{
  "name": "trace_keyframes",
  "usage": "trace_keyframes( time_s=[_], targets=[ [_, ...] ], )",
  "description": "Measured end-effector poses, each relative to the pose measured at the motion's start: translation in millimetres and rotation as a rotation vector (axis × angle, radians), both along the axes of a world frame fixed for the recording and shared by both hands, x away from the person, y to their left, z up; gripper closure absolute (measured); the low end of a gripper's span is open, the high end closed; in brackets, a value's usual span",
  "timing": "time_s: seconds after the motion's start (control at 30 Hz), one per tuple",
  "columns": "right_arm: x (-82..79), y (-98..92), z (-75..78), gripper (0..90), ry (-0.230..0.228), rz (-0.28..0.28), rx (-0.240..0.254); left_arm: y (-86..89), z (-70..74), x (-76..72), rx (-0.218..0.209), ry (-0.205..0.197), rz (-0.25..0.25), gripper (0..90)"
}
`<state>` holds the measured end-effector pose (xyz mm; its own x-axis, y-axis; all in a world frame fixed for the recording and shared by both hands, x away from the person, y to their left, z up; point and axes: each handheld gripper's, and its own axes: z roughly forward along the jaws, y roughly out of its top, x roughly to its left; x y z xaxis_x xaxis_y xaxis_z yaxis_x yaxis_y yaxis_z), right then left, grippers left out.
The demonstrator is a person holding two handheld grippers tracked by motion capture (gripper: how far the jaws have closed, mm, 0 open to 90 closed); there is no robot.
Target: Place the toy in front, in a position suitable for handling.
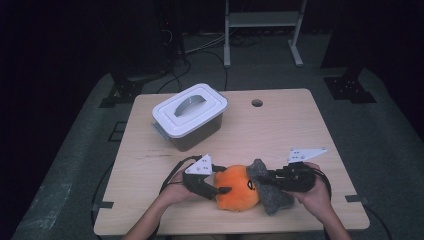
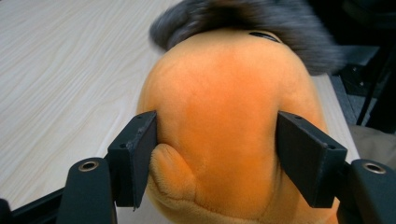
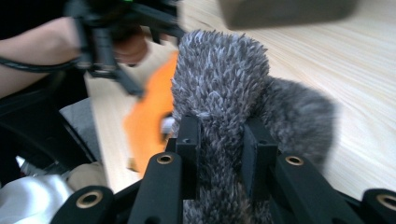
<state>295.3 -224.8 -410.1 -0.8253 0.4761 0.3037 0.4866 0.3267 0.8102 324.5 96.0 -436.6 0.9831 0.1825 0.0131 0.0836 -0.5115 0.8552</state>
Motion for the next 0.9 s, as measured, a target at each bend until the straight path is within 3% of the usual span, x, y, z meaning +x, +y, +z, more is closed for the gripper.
trace_keyframes(
  time_s=[0.1, 0.27, 0.33, 0.53, 0.57, 0.63, 0.7, 0.8, 0.9],
  targets=[
    [-4.4, 9.3, -1.0, 70.7, -0.019, 0.025, -0.036, 1.5, -0.8, 1.7, -0.004, 0.013, 0.007, 31.4],
    [3.7, -4.8, -11.4, 70.7, 0.019, -0.013, -0.043, 2.9, -0.4, 2.6, -0.021, 0.011, 0.009, 30.8],
    [6.3, -10.4, -16.3, 70.7, 0.043, -0.032, -0.044, 4.3, 3.4, 2.1, -0.046, -0.005, 0.0, 28.6],
    [9.4, -14.8, -20.7, 70.1, 0.055, -0.06, -0.051, 10.4, 17.1, -3.7, -0.102, -0.056, -0.028, 28.4],
    [10.6, -16.4, -21.9, 70.1, 0.061, -0.064, -0.052, 11.1, 18.0, -4.6, -0.097, -0.054, -0.038, 30.1],
    [12.3, -19.3, -23.6, 70.1, 0.072, -0.08, -0.054, 11.1, 17.3, -6.8, -0.065, -0.069, -0.059, 41.7],
    [12.7, -20.3, -23.4, 70.1, 0.079, -0.089, -0.055, 8.9, 14.7, -6.4, -0.023, -0.065, -0.053, 44.7],
    [7.5, -16.0, -13.1, 70.8, 0.038, -0.087, -0.059, 7.6, 11.2, -4.4, -0.017, -0.063, -0.04, 44.8],
    [-1.5, -6.5, 3.6, 71.0, -0.016, -0.054, 0.019, 4.0, 9.7, -3.6, -0.041, -0.059, -0.016, 44.7]
  ],
)
